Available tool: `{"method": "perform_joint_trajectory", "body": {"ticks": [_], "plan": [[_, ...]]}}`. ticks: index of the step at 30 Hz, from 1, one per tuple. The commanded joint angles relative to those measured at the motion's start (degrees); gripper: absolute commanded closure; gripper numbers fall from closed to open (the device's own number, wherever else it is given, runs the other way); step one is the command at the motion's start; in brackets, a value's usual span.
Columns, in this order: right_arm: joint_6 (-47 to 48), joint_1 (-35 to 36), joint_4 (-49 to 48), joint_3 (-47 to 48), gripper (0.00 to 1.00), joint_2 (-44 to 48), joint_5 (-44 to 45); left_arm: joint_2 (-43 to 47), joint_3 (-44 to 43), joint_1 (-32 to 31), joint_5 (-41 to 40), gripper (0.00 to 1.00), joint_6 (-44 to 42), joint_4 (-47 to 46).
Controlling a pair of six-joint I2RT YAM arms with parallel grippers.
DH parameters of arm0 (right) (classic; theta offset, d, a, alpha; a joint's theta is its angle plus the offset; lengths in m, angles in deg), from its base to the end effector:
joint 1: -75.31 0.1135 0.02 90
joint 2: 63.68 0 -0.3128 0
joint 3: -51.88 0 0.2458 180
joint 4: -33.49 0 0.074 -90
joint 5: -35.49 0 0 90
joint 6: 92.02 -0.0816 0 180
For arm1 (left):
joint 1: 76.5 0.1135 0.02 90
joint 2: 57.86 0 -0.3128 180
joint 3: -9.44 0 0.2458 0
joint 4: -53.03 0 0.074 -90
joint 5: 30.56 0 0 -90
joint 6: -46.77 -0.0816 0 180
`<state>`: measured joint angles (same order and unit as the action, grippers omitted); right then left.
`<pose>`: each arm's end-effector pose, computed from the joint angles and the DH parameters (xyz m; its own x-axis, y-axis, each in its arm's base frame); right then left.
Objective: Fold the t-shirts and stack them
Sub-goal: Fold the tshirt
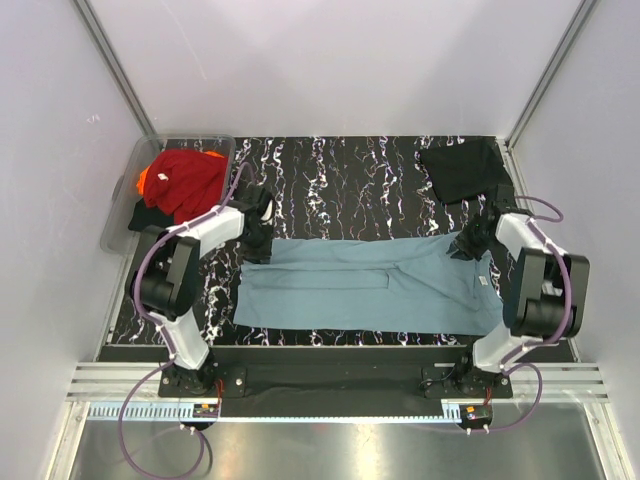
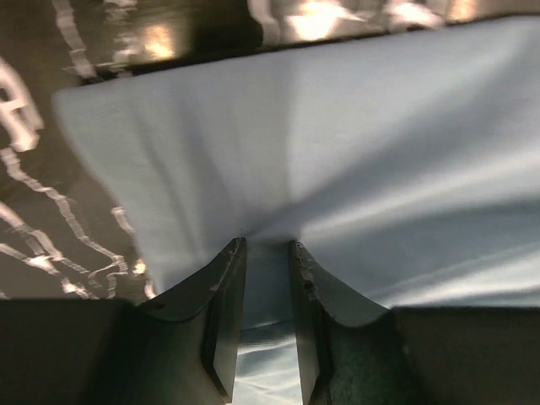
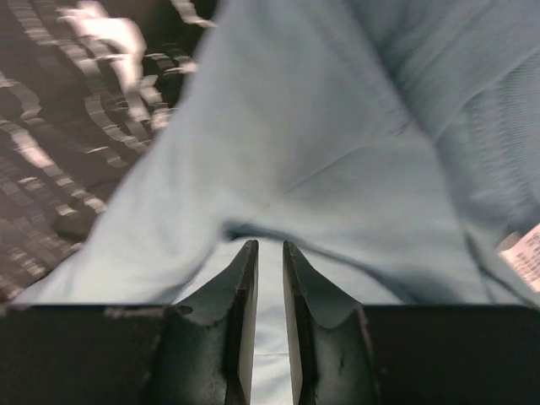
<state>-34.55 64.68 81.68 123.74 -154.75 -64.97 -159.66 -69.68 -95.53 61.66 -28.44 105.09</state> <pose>0.3145 -0.0440 0.2030 -0.7043 0.6702 -0.2339 0.5831 0.7341 0.3480 0.3314 -0.1177 0.1749 -0.9674 0.0638 -0.2449 0.0915 0.9904 -0.1033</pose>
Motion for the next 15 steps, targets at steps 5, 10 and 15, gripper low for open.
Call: {"method": "perform_joint_trajectory", "body": {"ticks": [5, 10, 15], "plan": [[3.1, -0.3, -2.5, 0.7, 0.74, -5.3, 9.1, -2.4, -1.0, -1.1, -15.8, 0.68, 4.5, 0.8], [3.8, -3.1, -3.5, 2.6, 0.75, -9.6, 10.1, -4.4, -4.2, -1.2, -20.0, 0.69, 5.3, 0.7], [5.0, -5.4, -5.0, 5.3, 0.75, -13.9, 12.6, -4.8, -6.9, -1.3, -16.5, 0.68, 5.2, -1.4]]}}
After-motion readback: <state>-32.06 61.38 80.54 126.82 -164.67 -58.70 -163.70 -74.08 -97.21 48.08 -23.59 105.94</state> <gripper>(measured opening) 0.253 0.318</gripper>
